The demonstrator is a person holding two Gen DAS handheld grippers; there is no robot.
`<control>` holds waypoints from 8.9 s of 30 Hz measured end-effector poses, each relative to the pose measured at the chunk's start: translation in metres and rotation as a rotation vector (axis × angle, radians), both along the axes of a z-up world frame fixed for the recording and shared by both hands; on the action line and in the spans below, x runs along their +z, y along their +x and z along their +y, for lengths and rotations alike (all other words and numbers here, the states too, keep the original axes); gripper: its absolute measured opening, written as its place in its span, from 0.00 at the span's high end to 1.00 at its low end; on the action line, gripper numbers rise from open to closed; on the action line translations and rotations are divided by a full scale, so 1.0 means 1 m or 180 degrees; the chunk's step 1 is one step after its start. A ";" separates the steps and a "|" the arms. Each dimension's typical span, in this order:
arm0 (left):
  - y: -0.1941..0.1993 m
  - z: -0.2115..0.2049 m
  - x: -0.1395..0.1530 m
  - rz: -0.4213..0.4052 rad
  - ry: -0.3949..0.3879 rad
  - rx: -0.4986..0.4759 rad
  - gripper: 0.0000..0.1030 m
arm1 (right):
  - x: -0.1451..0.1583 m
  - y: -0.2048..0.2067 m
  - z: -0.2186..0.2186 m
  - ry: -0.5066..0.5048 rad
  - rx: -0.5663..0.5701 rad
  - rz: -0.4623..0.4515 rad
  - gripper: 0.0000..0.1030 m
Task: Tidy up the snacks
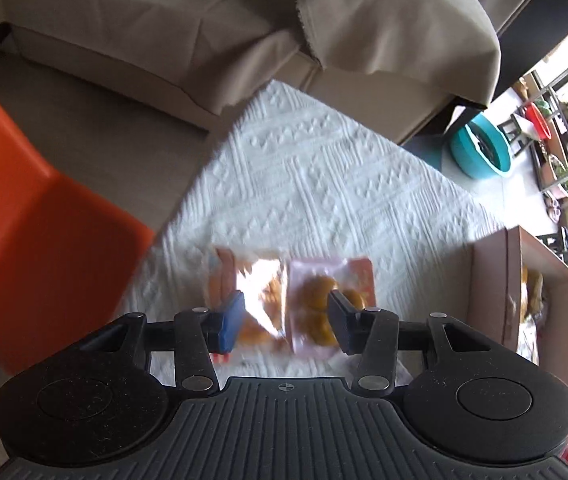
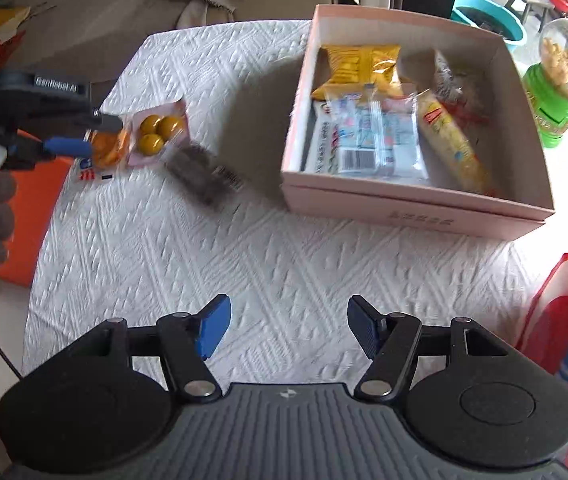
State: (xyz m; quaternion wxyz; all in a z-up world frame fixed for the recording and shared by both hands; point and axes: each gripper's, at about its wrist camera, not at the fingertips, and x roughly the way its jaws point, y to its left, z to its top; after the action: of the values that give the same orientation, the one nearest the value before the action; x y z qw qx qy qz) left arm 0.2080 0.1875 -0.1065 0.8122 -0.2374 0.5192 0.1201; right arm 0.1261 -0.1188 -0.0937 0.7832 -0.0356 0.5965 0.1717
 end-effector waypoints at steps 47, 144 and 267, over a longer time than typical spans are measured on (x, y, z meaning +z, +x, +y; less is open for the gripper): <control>-0.113 -0.060 -0.038 0.0741 -0.0260 -0.0744 0.43 | -0.033 -0.019 0.067 -0.0219 0.0774 -0.0001 0.55; -0.176 -0.186 -0.034 0.1017 -0.0558 -0.0603 0.42 | -0.047 -0.025 -0.079 -0.0275 -0.0298 0.0490 0.60; -0.143 -0.165 -0.044 0.0789 0.0068 -0.1716 0.43 | -0.060 -0.098 -0.034 -0.0336 -0.0382 -0.0166 0.10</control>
State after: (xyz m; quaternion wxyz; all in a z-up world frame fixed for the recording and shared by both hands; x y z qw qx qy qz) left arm 0.0648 0.0223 -0.1500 0.7476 -0.0659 0.6575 -0.0663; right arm 0.0286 -0.1532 -0.1533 0.8044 -0.0455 0.5852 0.0917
